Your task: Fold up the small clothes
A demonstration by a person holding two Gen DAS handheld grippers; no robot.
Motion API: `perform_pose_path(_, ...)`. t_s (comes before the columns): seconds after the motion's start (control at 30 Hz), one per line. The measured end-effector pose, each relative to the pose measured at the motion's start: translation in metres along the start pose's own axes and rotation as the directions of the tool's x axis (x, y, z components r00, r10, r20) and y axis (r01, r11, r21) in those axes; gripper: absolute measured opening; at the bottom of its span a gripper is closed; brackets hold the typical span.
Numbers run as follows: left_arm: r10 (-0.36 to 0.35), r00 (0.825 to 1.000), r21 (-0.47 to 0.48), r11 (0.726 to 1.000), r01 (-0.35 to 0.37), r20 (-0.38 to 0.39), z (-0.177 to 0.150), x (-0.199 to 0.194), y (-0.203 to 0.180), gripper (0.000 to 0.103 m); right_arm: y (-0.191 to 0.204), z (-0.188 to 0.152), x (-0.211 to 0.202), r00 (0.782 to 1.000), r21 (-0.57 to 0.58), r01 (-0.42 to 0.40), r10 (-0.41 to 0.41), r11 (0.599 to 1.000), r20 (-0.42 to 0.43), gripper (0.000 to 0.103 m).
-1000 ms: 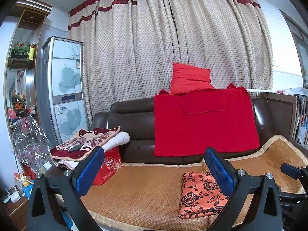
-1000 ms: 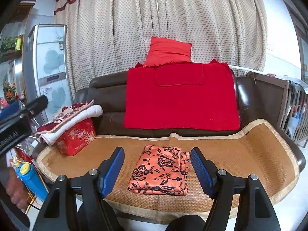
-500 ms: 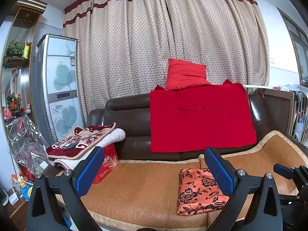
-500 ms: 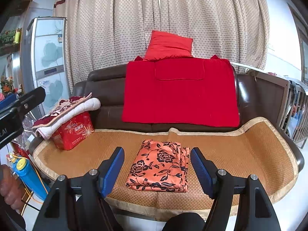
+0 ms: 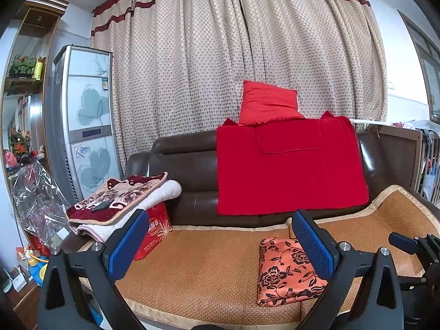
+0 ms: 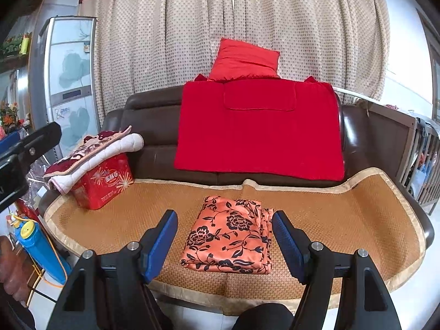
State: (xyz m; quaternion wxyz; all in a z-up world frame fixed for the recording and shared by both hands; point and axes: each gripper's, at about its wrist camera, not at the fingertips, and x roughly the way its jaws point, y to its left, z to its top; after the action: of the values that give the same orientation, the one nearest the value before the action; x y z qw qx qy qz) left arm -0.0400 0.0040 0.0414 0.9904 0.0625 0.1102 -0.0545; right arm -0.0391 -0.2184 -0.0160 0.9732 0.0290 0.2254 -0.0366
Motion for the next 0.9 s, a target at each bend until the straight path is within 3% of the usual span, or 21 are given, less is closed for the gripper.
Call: perform_pose_path(0.9, -0.009, 1.0, -0.001, 1.0, 0.009, -0.017, -0.011, -0.002, 0.01, 0.103, 0.008, 0.0, 0.0, 1.0, 0.006, 0.018, -0.018, 1.0, -0.002, 0.074)
